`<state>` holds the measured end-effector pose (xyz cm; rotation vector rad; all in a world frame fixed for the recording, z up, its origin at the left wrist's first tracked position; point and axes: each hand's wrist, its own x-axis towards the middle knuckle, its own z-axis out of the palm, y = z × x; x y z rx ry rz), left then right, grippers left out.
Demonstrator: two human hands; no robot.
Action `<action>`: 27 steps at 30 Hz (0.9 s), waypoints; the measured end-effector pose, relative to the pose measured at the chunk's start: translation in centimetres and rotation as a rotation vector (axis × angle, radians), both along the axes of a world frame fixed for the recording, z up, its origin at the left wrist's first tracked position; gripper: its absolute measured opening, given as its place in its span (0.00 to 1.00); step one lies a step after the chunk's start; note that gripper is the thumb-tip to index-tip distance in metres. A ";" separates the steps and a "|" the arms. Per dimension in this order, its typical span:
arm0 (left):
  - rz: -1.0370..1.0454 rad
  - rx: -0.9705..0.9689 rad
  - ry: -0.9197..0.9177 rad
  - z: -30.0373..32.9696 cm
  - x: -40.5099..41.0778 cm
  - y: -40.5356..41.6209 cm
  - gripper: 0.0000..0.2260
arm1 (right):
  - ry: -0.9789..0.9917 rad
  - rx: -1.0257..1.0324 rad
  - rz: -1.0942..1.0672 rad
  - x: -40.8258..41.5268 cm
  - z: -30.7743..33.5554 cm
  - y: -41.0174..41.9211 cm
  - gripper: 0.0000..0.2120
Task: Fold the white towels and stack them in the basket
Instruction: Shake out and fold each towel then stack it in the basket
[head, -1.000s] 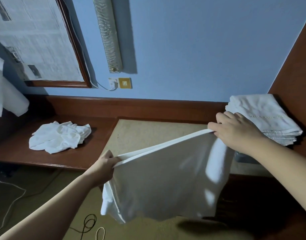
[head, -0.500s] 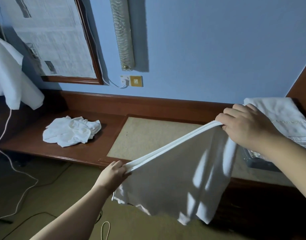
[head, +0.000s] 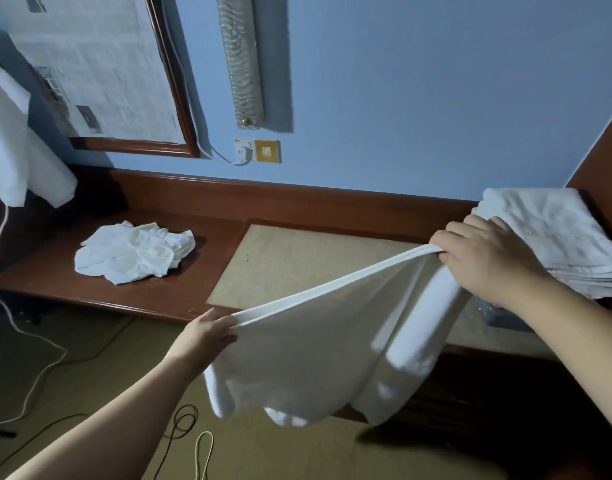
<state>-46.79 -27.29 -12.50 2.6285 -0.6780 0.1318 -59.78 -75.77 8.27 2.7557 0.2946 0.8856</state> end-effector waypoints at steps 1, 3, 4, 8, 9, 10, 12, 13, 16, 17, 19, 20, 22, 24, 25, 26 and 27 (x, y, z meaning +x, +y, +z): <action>0.018 0.026 -0.034 -0.5 0.4 0.3 0.14 | 0.018 -0.005 -0.003 0.0 -0.3 0.0 0.12; 0.133 0.052 -0.056 -0.7 0.9 0.5 0.07 | 0.045 -0.009 0.001 0.2 -0.9 -0.4 0.11; 0.206 0.068 -0.021 -0.6 1.0 0.5 0.11 | 0.047 -0.006 0.009 0.3 -1.1 -0.7 0.10; 0.268 -0.051 -0.112 -0.4 1.1 0.1 0.20 | -0.009 0.055 0.068 -0.1 -1.3 -1.7 0.10; 0.229 -0.013 -0.151 -0.4 1.3 -0.2 0.23 | -0.022 0.069 0.083 -0.1 -1.2 -1.6 0.10; 0.186 0.069 -0.136 0.0 1.3 -0.9 0.25 | -0.028 0.079 0.100 -0.1 -1.1 -1.4 0.09; 0.067 0.242 0.053 0.7 0.7 -3.2 0.20 | -0.038 0.061 0.149 0.2 -0.5 -0.4 0.07; -0.023 0.281 0.110 1.0 -0.1 -4.8 0.15 | -0.045 0.033 0.182 0.3 -0.2 0.3 0.07; -0.212 0.206 0.168 3.0 -4.5 -10.9 0.15 | -0.041 -0.068 0.274 0.3 0.3 2.5 0.07; -0.220 0.120 0.194 3.3 -5.6 -12.8 0.19 | -0.025 -0.100 0.292 0.2 0.2 3.0 0.07; -0.255 -0.089 0.195 4.4 -8.2 -16.5 0.27 | 0.011 -0.143 0.310 -0.1 -0.7 3.6 0.08; -0.282 -0.215 0.142 4.8 -9.4 -18.2 0.27 | 0.031 -0.152 0.316 -0.3 -1.3 3.7 0.08; -0.263 -0.466 0.050 5.2 -11.5 -21.0 0.23 | 0.073 -0.158 0.310 -1.1 -2.5 3.3 0.08; -0.158 -0.622 0.066 5.5 -12.6 -22.7 0.19 | 0.144 -0.152 0.294 -2.2 -3.5 2.8 0.08; -0.138 -0.660 0.051 5.5 -12.9 -23.3 0.16 | 0.183 -0.149 0.288 -2.8 -3.9 2.6 0.08; -0.149 -0.664 0.017 5.3 -13.2 -23.7 0.13 | 0.218 -0.146 0.288 -3.2 -4.2 2.3 0.08; -0.186 -0.654 -0.040 4.9 -13.4 -24.2 0.10 | 0.251 -0.140 0.288 -3.6 -4.4 2.2 0.08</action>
